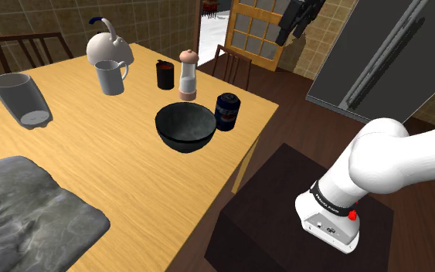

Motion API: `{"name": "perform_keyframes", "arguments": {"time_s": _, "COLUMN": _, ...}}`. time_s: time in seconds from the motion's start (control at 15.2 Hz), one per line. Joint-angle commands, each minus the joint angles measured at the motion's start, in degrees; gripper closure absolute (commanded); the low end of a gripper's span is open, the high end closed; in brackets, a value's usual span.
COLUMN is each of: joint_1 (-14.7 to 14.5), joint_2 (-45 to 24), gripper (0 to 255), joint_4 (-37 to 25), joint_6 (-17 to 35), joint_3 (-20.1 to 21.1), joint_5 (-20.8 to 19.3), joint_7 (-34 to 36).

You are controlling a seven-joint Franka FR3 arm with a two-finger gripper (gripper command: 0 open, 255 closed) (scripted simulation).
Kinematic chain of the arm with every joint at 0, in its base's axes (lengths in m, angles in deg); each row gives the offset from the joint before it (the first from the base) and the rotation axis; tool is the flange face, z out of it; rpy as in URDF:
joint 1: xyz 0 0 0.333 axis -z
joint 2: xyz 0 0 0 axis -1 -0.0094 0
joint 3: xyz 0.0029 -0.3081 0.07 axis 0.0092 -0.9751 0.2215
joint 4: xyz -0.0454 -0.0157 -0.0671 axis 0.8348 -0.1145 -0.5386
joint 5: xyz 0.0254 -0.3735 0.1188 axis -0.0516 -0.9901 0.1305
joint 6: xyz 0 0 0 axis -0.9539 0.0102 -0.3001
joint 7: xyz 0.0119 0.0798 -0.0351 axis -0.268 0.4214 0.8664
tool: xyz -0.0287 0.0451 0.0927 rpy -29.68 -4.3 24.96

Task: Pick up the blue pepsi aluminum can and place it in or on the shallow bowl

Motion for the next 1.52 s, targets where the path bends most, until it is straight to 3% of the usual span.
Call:
{"name": "perform_keyframes", "arguments": {"time_s": 0.0, "joint_1": 0.0, "joint_2": 0.0, "gripper": 0, "joint_4": 0.0, "joint_6": 0.0, "joint_3": 0.0, "joint_5": 0.0, "joint_7": 0.0}}
{"name": "perform_keyframes", "arguments": {"time_s": 0.53, "joint_1": 0.04, "joint_2": -6.01, "gripper": 0, "joint_4": 7.86, "joint_6": 9.32, "joint_3": 6.02, "joint_5": 3.65, "joint_7": 10.8}}
{"name": "perform_keyframes", "arguments": {"time_s": 1.06, "joint_1": 0.1, "joint_2": -16.91, "gripper": 0, "joint_4": 11.52, "joint_6": 19.66, "joint_3": 12.18, "joint_5": 6.71, "joint_7": 21.47}}
{"name": "perform_keyframes", "arguments": {"time_s": 1.45, "joint_1": 0.29, "joint_2": -18.52, "gripper": 0, "joint_4": 15.0, "joint_6": 24.73, "joint_3": 12.47, "joint_5": 6.55, "joint_7": 21.65}}
